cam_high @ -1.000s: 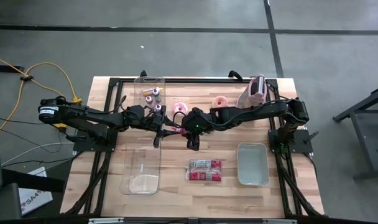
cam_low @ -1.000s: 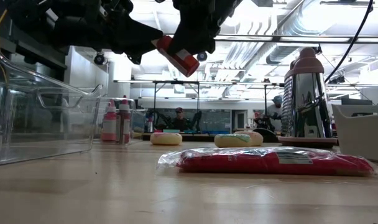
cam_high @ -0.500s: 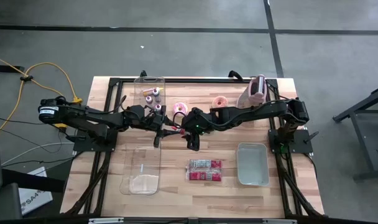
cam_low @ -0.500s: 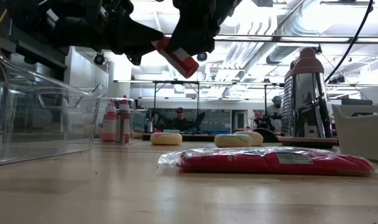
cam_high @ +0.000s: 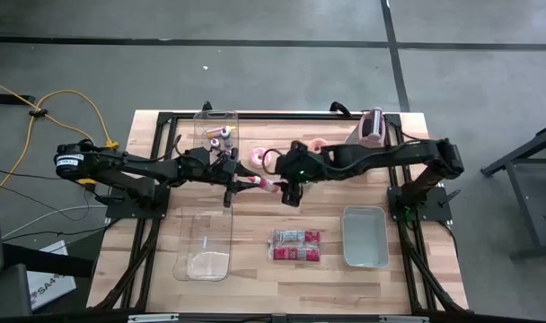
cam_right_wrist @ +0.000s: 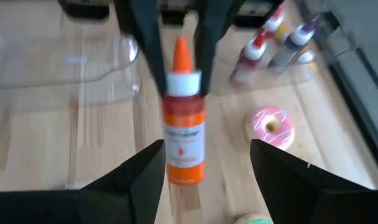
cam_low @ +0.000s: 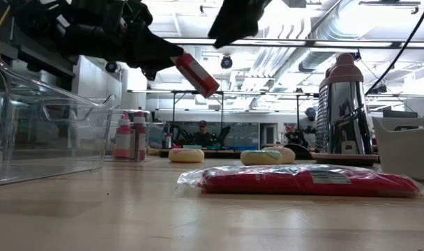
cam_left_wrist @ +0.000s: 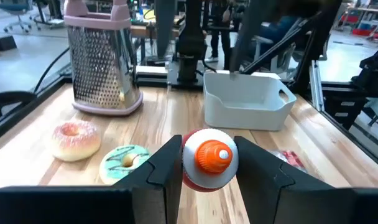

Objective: Pick & Place Food Item
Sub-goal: Put the orange food coloring bottle into the top transparent bin

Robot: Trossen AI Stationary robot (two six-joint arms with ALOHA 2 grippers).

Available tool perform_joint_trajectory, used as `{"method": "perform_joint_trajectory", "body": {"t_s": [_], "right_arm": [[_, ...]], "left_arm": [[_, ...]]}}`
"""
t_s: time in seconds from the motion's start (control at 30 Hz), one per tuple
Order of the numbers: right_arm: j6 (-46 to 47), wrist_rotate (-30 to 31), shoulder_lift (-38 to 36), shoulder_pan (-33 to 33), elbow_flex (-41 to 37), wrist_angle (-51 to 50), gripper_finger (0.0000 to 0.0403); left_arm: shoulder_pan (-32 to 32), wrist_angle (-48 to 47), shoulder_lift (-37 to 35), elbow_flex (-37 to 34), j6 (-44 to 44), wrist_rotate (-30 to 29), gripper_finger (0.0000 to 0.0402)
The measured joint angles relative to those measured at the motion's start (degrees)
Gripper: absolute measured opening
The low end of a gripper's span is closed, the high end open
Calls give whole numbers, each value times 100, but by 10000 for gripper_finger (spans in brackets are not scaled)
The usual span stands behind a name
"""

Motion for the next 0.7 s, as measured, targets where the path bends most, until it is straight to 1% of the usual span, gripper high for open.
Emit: {"method": "perform_joint_trajectory", "body": {"t_s": [0.17, 0.23, 0.43, 0.6, 0.7], "right_arm": [[110, 252, -340, -75, 1, -473, 224], [175, 334, -403, -85, 1, -467, 224], [166, 324, -404, -120, 1, -477, 224], [151, 316, -363, -118, 0, -465, 224], [144, 306, -365, -118, -1, -431, 224]], "left_arm": [[97, -122, -100, -3, -70, 16, 117], [129, -214, -193, -3, -75, -4, 117], [235, -349, -373, 7, -149, -4, 117], [386, -828, -621, -3, -179, -41, 117], [482, -962, -742, -2, -179, -50, 117]]}}
